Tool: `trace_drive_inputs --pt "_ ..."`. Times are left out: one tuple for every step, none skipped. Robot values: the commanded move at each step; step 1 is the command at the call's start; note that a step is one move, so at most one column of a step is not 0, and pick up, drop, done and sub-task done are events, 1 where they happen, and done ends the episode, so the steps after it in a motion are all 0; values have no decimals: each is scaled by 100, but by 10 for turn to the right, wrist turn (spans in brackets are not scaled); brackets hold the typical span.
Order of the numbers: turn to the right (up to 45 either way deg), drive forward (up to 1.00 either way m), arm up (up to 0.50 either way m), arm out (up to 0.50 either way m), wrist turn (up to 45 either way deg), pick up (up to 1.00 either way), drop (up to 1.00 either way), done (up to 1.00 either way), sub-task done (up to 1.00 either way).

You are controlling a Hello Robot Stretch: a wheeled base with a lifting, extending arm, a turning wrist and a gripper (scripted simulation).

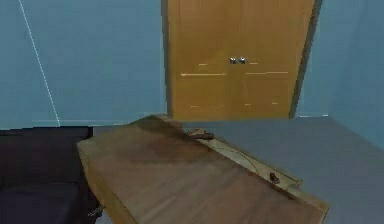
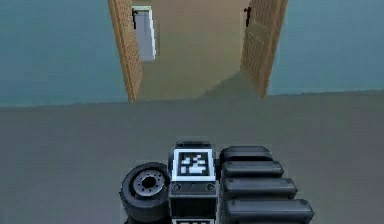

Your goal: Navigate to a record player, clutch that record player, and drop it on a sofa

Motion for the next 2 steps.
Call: trace_drive_inputs --pt "-450 0 0 0 0 0 0 0 0" --pt "-360 0 0 0 0 0 0 0 0"
